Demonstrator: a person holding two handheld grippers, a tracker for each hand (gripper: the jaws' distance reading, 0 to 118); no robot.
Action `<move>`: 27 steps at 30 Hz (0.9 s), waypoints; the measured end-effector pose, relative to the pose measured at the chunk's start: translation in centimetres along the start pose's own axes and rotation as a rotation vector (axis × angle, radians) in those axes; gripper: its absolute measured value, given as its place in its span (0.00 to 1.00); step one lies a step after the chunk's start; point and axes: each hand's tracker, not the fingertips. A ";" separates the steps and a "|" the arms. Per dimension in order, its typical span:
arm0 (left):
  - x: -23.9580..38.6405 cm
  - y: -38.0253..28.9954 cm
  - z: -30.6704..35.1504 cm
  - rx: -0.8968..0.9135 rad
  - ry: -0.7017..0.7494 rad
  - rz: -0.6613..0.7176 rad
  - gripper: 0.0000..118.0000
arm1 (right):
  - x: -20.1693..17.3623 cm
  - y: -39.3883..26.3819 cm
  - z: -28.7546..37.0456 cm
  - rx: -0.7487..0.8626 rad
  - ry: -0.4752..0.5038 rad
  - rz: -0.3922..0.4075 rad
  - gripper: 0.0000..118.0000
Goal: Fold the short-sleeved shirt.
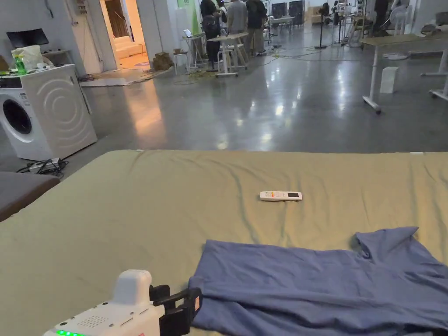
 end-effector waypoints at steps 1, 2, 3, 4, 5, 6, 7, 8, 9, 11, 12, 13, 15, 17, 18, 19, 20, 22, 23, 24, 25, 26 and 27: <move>-0.7 0.0 -2.1 -0.035 0.005 0.002 0.59 | 0.2 -0.3 -0.4 -0.015 -0.006 0.001 0.00; -1.3 0.0 -3.9 -0.070 0.013 0.009 0.65 | 0.2 -0.4 -0.7 -0.029 -0.021 0.004 0.00; -1.8 -0.3 -5.8 -0.107 0.030 0.002 0.66 | 0.3 -0.6 -1.1 -0.046 -0.033 0.005 0.00; -2.5 -0.5 -7.8 -0.135 0.050 0.000 0.66 | 0.5 -0.8 -1.5 -0.060 -0.037 0.003 0.00; -3.1 -0.7 -9.7 -0.173 0.064 -0.008 0.66 | 0.7 -1.0 -1.9 -0.072 -0.038 -0.001 0.00; -3.7 -0.9 -11.7 -0.215 0.091 -0.006 0.66 | 1.0 -1.3 -2.2 -0.087 -0.044 -0.004 0.00; -4.2 -1.4 -13.0 -0.239 0.114 0.006 0.66 | 1.2 -1.6 -2.7 -0.103 -0.054 -0.003 0.00; -4.7 -1.5 -14.3 -0.269 0.117 0.003 0.66 | 1.4 -1.7 -3.0 -0.119 -0.062 -0.002 0.00; -5.2 -1.7 -15.6 -0.277 0.121 0.005 0.66 | 1.6 -2.0 -3.5 -0.138 -0.070 -0.002 0.00; -5.8 -2.1 -17.3 -0.323 0.163 -0.009 0.66 | 2.1 -2.4 -4.3 -0.163 -0.082 -0.011 0.00; -6.0 -2.3 -18.0 -0.332 0.186 -0.013 0.66 | 2.4 -2.7 -4.7 -0.176 -0.087 -0.020 0.00; -6.2 -2.4 -18.6 -0.341 0.198 -0.016 0.66 | 2.6 -2.9 -5.0 -0.188 -0.088 -0.032 0.00; -6.6 -2.7 -19.5 -0.379 0.196 0.005 0.66 | 3.0 -3.4 -5.5 -0.203 -0.086 -0.053 0.00; -6.7 -3.0 -20.5 -0.427 0.186 0.026 0.65 | 3.3 -3.8 -5.8 -0.216 -0.079 -0.071 0.00; -6.3 -3.2 -20.6 -0.413 0.193 0.004 0.64 | 3.2 -3.9 -5.9 -0.222 -0.077 -0.074 0.00; -5.9 -3.3 -20.2 -0.415 0.204 -0.024 0.60 | 3.2 -4.1 -5.9 -0.228 -0.079 -0.072 0.00; -5.4 -3.2 -20.2 -0.418 0.222 -0.044 0.34 | 3.2 -4.3 -5.9 -0.232 -0.081 -0.070 0.00; -4.3 -2.8 -19.6 -0.393 0.253 -0.121 0.10 | 3.4 -4.6 -5.7 -0.235 -0.078 -0.069 0.00; -4.2 -2.9 -19.7 -0.399 0.230 -0.107 0.10 | 3.6 -4.7 -5.7 -0.239 -0.076 -0.074 0.00; -4.3 -3.0 -20.2 -0.430 0.223 -0.103 0.10 | 3.8 -4.9 -5.8 -0.240 -0.073 -0.080 0.00; -4.4 -3.1 -20.7 -0.443 0.220 -0.093 0.10 | 4.1 -5.0 -5.9 -0.240 -0.068 -0.089 0.00; -4.6 -3.1 -20.9 -0.442 0.226 -0.077 0.10 | 4.4 -4.9 -6.0 -0.241 -0.066 -0.094 0.00; -4.8 -3.1 -21.1 -0.452 0.230 -0.039 0.10 | 4.8 -4.9 -6.2 -0.241 -0.065 -0.095 0.01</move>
